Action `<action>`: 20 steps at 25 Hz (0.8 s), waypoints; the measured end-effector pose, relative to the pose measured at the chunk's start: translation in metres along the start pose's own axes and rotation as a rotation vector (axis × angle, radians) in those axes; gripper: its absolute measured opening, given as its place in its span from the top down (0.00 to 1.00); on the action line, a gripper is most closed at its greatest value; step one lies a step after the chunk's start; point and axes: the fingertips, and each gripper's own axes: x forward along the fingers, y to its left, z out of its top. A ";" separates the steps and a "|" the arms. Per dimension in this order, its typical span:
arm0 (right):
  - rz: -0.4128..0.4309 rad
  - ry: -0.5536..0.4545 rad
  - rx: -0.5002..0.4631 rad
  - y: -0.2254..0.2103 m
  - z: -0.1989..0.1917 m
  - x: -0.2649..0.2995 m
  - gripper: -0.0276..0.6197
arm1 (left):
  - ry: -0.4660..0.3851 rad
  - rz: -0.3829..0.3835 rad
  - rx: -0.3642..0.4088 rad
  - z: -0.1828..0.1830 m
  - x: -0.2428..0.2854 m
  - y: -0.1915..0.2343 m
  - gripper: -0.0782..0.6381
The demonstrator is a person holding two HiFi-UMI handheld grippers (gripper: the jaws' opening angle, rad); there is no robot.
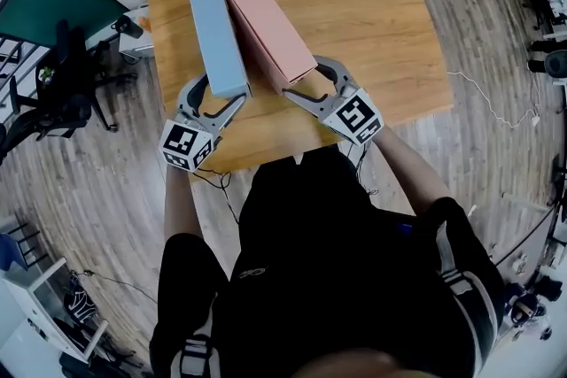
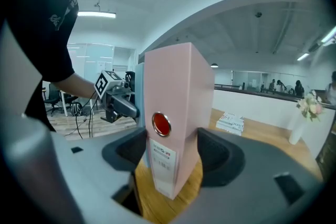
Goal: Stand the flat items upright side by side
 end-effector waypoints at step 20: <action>0.056 -0.020 -0.023 0.001 0.018 0.050 0.53 | 0.013 0.010 0.015 0.002 0.010 0.006 0.36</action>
